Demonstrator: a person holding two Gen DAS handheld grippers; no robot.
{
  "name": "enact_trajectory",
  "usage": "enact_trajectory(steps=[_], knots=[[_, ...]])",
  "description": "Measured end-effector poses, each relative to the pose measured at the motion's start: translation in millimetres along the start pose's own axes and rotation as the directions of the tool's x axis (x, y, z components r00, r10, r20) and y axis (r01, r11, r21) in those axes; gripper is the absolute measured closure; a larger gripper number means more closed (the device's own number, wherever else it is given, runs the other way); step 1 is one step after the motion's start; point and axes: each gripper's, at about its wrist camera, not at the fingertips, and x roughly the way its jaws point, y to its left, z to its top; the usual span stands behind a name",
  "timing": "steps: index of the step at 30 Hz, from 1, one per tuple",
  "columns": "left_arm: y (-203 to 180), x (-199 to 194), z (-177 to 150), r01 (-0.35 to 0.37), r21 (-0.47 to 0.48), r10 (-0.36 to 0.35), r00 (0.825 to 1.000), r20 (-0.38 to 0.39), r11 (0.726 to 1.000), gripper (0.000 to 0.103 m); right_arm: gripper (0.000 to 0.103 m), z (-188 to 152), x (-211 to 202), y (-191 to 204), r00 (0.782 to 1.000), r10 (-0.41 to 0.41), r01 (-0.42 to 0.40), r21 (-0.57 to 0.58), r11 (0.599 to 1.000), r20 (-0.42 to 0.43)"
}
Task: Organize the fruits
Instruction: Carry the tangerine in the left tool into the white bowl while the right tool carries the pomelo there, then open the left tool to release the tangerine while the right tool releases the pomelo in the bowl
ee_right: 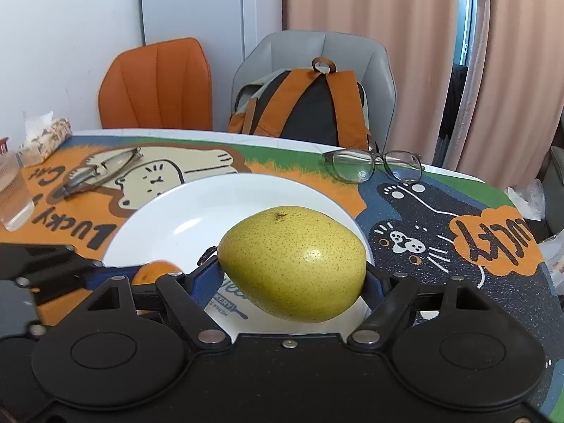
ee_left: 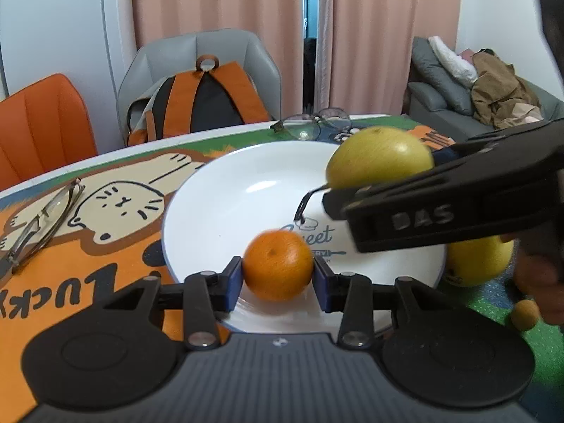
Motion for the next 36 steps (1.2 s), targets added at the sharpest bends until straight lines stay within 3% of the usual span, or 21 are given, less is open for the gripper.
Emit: enact_trajectory(steps=[6, 12, 30, 36], knots=[[10, -21, 1, 0.002, -0.021, -0.001, 0.999, 0.05, 1.0, 0.061, 0.026, -2, 10, 2, 1.0, -0.003, 0.003, 0.0, 1.0, -0.024], [15, -40, -5, 0.02, -0.017, -0.019, 0.999, 0.05, 1.0, 0.06, 0.026, -5, 16, 12, 0.999, -0.021, 0.019, -0.044, 0.999, -0.043], [26, -72, -47, 0.013, 0.061, -0.015, 0.999, 0.04, 0.998, 0.03, 0.023, -9, 18, 22, 0.998, -0.038, 0.033, -0.098, 0.995, -0.054], [33, -62, -59, 0.048, 0.105, -0.051, 0.998, 0.029, 0.993, 0.019, 0.005, -8, 8, 19, 0.999, -0.027, 0.025, -0.095, 0.995, -0.023]])
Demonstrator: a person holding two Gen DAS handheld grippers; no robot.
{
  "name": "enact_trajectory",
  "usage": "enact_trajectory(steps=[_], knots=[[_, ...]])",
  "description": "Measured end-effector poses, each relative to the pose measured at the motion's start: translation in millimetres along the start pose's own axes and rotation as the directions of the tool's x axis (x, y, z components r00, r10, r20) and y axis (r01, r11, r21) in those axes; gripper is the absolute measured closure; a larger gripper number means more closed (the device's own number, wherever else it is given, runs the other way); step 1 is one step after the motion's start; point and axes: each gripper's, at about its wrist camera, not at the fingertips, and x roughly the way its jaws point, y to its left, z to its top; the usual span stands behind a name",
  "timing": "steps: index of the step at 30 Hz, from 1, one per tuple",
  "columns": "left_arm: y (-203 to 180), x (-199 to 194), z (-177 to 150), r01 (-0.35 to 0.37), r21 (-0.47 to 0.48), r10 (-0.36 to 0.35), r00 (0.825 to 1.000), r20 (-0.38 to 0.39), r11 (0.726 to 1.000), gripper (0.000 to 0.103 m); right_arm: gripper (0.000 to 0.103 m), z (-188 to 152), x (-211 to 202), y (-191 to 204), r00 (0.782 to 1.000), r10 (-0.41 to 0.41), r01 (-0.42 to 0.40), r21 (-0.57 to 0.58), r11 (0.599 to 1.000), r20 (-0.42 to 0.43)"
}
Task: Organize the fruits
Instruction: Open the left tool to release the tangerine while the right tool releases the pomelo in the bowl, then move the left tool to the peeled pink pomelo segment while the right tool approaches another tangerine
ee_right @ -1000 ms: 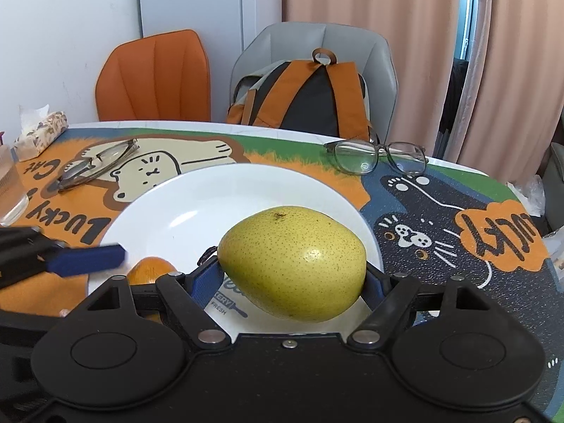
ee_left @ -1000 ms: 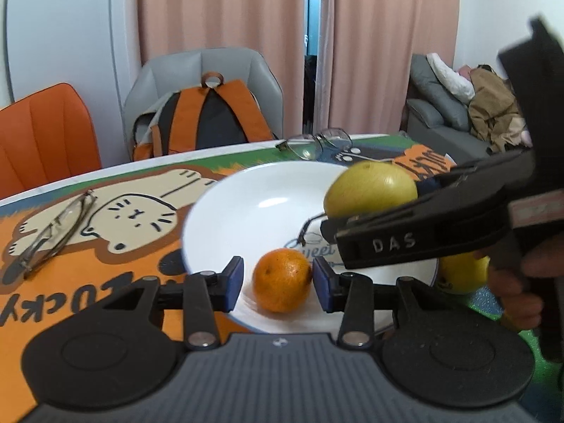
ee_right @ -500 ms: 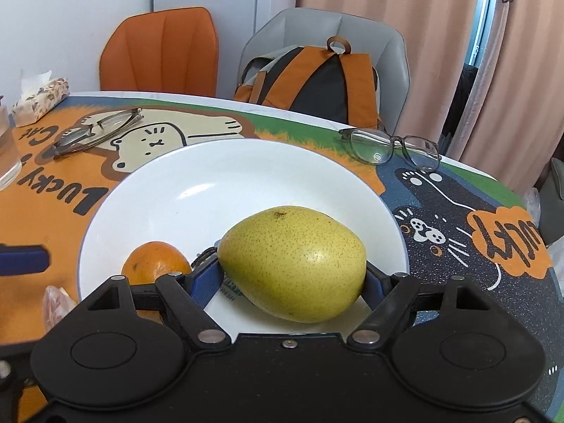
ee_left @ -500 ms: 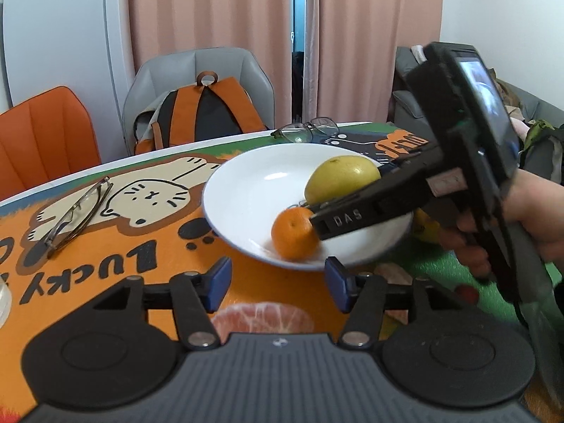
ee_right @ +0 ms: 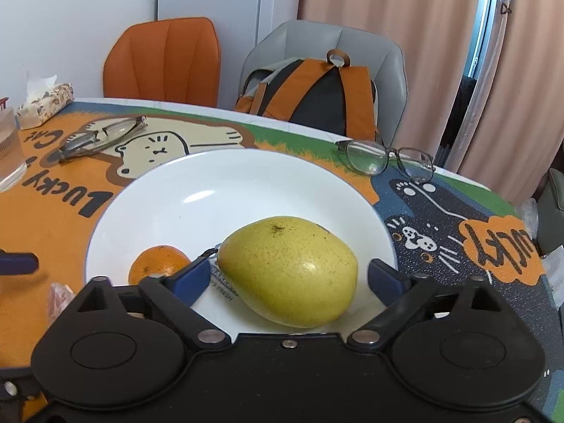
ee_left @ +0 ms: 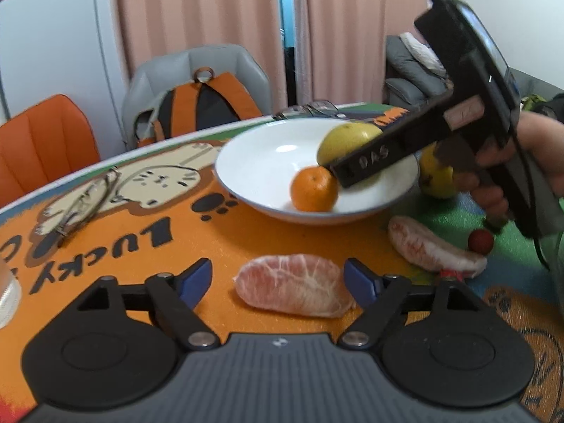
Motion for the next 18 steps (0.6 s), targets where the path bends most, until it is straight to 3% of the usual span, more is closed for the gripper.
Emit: enact_trajectory(steps=[3, 8, 13, 18], knots=[[3, 2, -3, 0.028, 0.0, -0.028, 1.0, -0.003, 1.0, 0.017, 0.0, 0, -5, -2, 1.0, 0.002, -0.002, -0.001, 1.0, 0.013], [5, 6, -5, 0.049, 0.012, -0.049, 0.999, -0.003, 0.999, 0.013, 0.0, -2, -21, -8, 0.999, 0.024, -0.024, 0.011, 1.0, 0.037], [8, 18, -7, 0.078, 0.011, -0.077, 0.996, -0.043, 0.997, 0.011, 0.0, -9, -47, -13, 0.995, 0.079, -0.08, 0.018, 0.997, 0.066], [12, 21, -8, 0.091, -0.008, -0.091, 0.995, -0.04, 0.996, 0.008, 0.0, -25, -81, -8, 0.984, 0.138, -0.134, -0.045, 0.99, 0.112]])
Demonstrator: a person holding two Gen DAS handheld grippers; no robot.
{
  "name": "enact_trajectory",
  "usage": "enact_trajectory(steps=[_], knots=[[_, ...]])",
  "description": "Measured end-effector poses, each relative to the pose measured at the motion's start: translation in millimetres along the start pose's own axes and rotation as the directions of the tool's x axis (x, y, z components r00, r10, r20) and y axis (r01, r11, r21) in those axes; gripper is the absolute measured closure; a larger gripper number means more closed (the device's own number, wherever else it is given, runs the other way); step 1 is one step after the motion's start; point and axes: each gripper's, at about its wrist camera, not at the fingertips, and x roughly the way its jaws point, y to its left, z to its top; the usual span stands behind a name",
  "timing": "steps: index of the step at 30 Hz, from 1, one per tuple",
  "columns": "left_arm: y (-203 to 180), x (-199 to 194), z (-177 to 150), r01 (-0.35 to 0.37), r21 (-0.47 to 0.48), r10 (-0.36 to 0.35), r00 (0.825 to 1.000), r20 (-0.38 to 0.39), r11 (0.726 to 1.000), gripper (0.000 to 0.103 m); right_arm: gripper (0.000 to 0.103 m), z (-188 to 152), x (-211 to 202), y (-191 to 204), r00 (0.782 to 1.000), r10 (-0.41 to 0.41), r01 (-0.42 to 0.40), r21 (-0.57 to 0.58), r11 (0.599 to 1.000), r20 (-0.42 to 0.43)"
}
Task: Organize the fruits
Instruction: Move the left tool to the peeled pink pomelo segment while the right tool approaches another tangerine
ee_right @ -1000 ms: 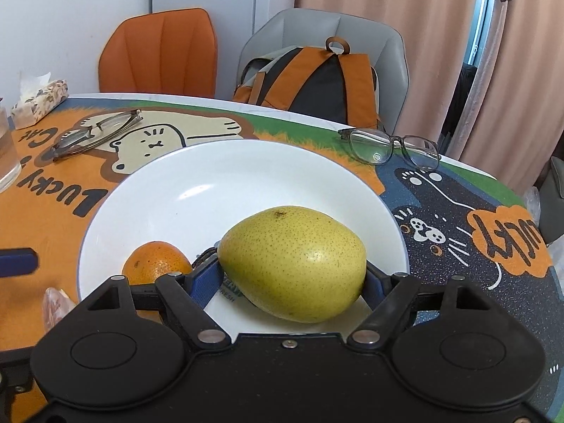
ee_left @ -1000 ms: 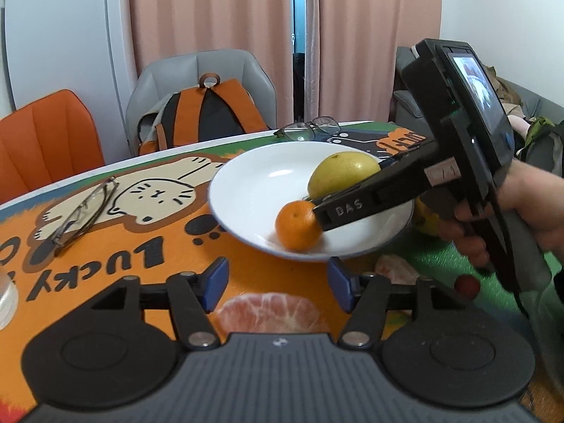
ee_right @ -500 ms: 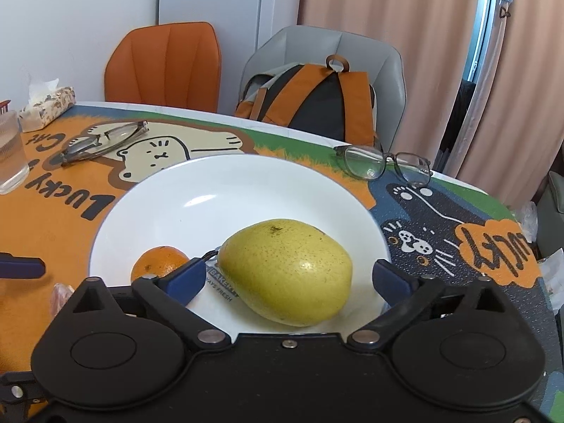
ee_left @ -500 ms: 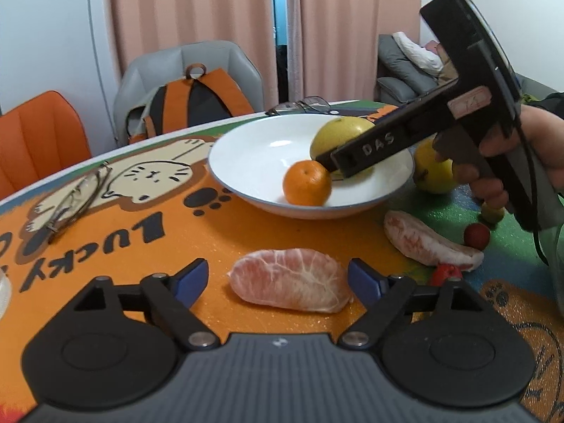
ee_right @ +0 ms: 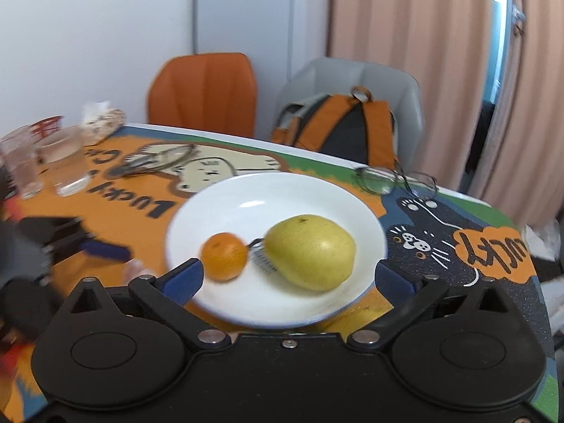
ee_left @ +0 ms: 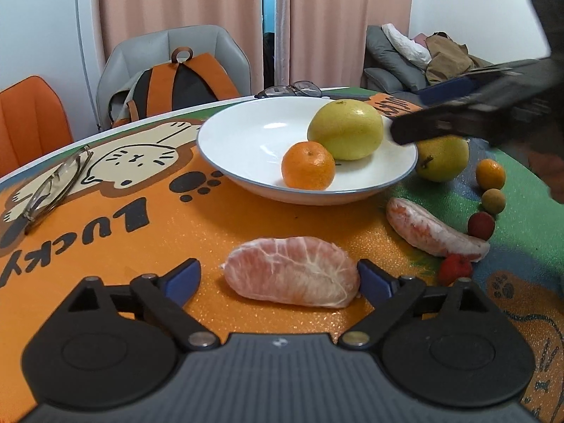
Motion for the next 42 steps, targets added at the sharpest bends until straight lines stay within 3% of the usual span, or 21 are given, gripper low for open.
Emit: enact_trajectory(steps=[11, 24, 32, 37, 42], knots=[[0, 4, 2, 0.004, -0.004, -0.004, 1.0, -0.005, 1.0, 0.003, 0.0, -35, -34, 23, 1.0, 0.022, -0.02, -0.093, 0.995, 0.017], [1, 6, 2, 0.009, -0.003, -0.009, 1.0, -0.007, 1.0, 0.002, 0.0, -76, -42, 24, 1.0, -0.003, 0.004, -0.089, 0.996, 0.015], [1, 4, 2, 0.014, -0.003, -0.014, 1.0, 0.006, 1.0, 0.012, 0.002, -83, -55, 7, 0.999, -0.039, 0.04, -0.02, 0.999, 0.038], [-2, 1, 2, 0.032, 0.007, -0.032, 0.999, 0.017, 0.999, 0.023, 0.003, -91, -62, -6, 0.996, -0.081, 0.081, 0.013, 0.997, 0.033], [-2, 2, 2, 0.034, 0.011, -0.034, 0.999, 0.016, 0.999, 0.023, 0.003, -93, -65, -16, 0.991, -0.128, 0.127, 0.018, 0.992, 0.032]])
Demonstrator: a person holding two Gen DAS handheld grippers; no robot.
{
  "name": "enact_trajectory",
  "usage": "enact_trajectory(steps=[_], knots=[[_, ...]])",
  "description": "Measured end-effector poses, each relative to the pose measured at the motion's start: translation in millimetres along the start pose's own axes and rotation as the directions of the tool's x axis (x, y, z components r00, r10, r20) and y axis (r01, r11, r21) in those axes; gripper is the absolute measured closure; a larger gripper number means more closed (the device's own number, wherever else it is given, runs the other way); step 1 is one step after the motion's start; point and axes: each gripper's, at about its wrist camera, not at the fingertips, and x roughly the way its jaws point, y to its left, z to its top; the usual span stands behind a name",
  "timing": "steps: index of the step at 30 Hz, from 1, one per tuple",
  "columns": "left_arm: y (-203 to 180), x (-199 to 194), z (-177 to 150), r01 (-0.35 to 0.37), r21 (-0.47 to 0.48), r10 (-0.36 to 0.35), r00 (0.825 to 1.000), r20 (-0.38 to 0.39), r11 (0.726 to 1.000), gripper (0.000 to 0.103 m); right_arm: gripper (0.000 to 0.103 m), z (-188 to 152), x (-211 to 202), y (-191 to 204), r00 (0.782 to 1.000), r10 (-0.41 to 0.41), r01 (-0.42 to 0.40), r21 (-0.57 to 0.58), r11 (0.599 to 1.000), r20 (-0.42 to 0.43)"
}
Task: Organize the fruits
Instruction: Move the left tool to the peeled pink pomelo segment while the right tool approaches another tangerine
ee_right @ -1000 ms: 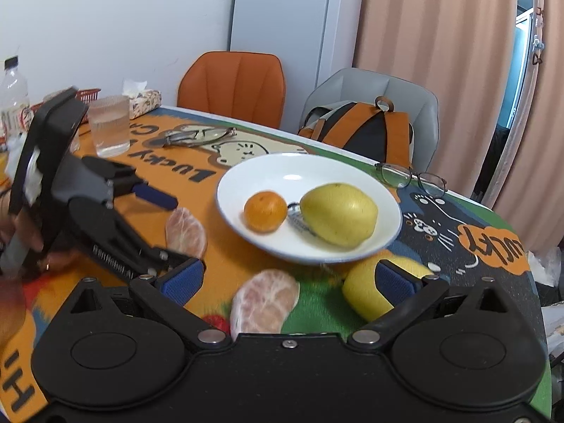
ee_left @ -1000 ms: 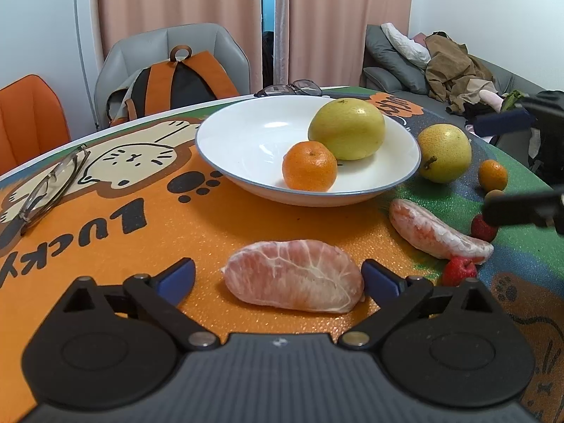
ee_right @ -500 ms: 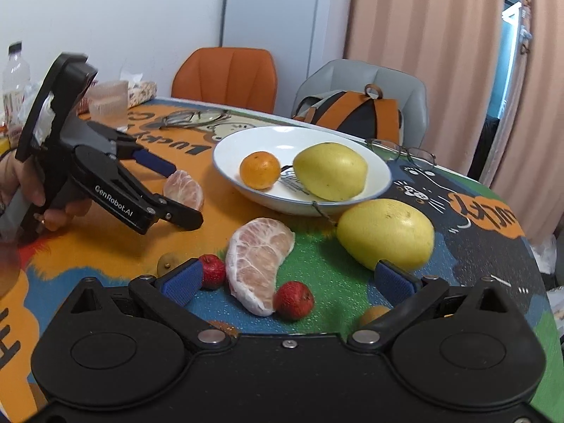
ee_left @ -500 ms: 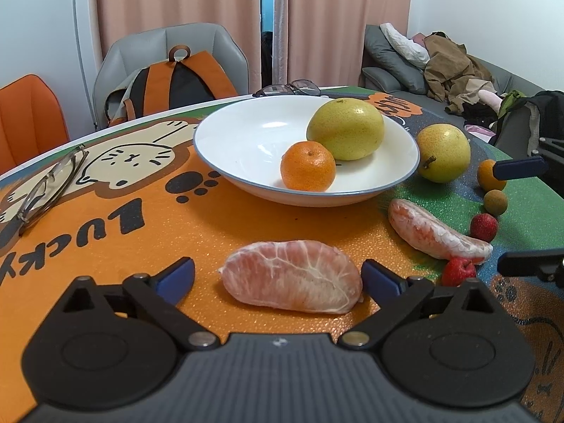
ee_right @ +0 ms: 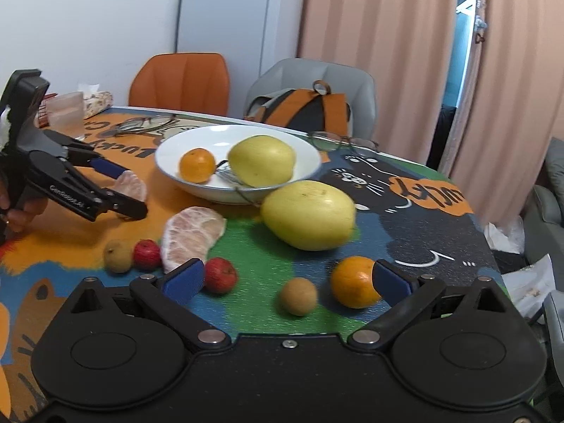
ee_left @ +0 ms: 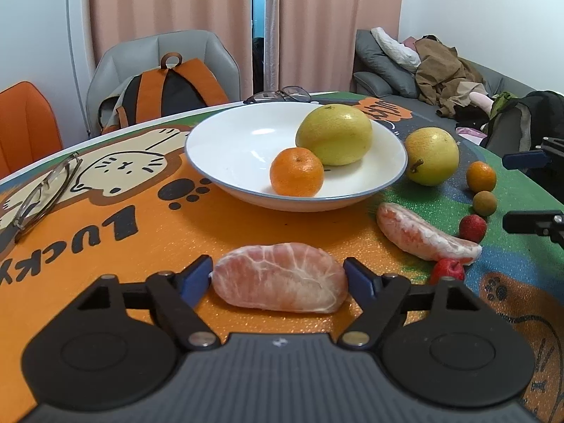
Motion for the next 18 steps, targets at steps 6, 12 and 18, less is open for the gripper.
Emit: enact_trajectory(steps=[6, 12, 18], knots=[[1.5, 1.3, -0.5, -0.014, -0.01, 0.014, 1.0, -0.01, 1.0, 0.013, 0.003, -2.1, 0.6, -5.3, 1.0, -0.008, 0.008, 0.013, 1.0, -0.007], [-2.5, -1.3, -2.6, -0.014, -0.007, 0.014, 1.0, -0.008, 1.0, 0.017, 0.003, -6.4, 2.4, -6.7, 1.0, -0.016, 0.017, 0.02, 1.0, -0.014], [-5.1, -3.8, -1.8, -0.008, -0.009, 0.008, 1.0, -0.005, 1.0, 0.028, 0.003, -5.5, 2.6, -8.4, 1.0, -0.026, 0.027, 0.022, 0.999, -0.011]])
